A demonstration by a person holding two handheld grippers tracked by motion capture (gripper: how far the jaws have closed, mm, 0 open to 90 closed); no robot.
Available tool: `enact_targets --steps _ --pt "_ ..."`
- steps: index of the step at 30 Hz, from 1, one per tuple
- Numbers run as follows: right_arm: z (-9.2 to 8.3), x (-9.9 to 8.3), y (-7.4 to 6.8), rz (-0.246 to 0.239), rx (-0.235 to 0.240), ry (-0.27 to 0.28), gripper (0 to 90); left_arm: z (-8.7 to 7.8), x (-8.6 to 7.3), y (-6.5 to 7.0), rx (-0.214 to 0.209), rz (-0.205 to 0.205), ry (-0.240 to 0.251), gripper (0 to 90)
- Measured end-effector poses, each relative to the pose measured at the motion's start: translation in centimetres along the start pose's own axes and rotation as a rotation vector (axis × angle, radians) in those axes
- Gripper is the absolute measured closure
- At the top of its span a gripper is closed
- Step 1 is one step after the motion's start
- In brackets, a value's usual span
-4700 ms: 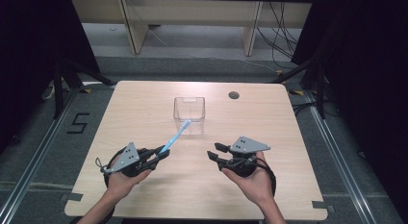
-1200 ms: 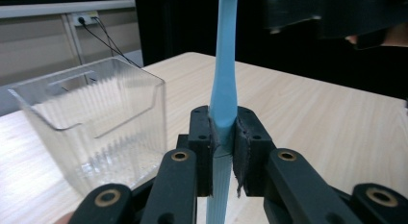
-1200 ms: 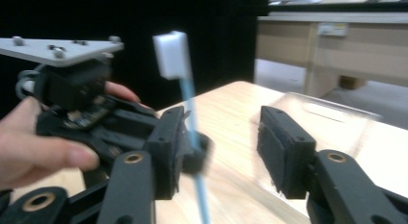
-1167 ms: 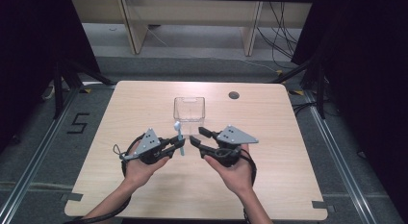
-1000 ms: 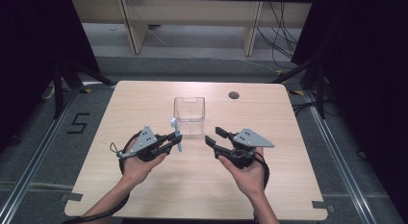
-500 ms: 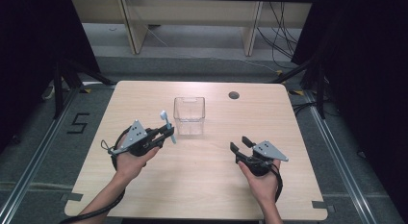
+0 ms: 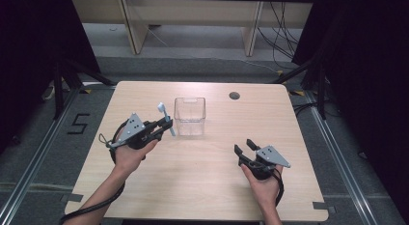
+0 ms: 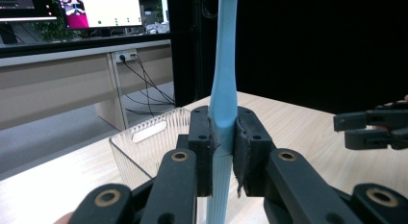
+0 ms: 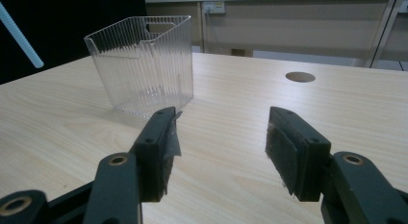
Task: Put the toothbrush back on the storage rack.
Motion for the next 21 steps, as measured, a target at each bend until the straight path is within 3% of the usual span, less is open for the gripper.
enact_targets --steps 5,6,9,17,18,19,21 --pt "-0.1 0.0 -0.1 0.004 0.000 -0.006 45.1 0.3 0.9 -0.5 0.009 0.003 0.018 78.4" --pt "-0.1 -0.1 -0.2 0.015 0.007 -0.013 45.1 0.5 1.2 -0.7 0.009 0.018 0.030 78.3" --pt "-0.3 -0.2 -0.1 0.001 -0.007 -0.024 45.1 0.8 1.4 -1.0 0.010 0.029 0.026 78.3" --pt "0.0 -0.2 -0.5 0.038 0.010 -0.016 45.0 1.8 2.0 -1.5 0.008 0.037 0.025 78.3" --pt "0.1 -0.1 -0.2 -0.005 0.015 -0.008 45.0 1.9 2.1 -1.5 0.009 0.035 0.024 78.4" --pt "0.0 -0.3 -0.5 0.020 0.013 -0.033 45.0 2.0 2.1 -1.5 0.010 0.037 0.022 78.3" --pt "0.1 -0.2 -0.5 0.012 0.013 -0.018 45.0 2.2 2.2 -1.6 0.011 0.040 0.016 78.3"
Point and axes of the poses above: each handheld gripper's, and its own axes: z roughly forward along the jaws, x roughly out of its top, y roughly to its right, the point moved 10 cm from there along z, roughly forward along the jaws, and after that the axes turned 8 degrees about y, right-handed, at the moved point
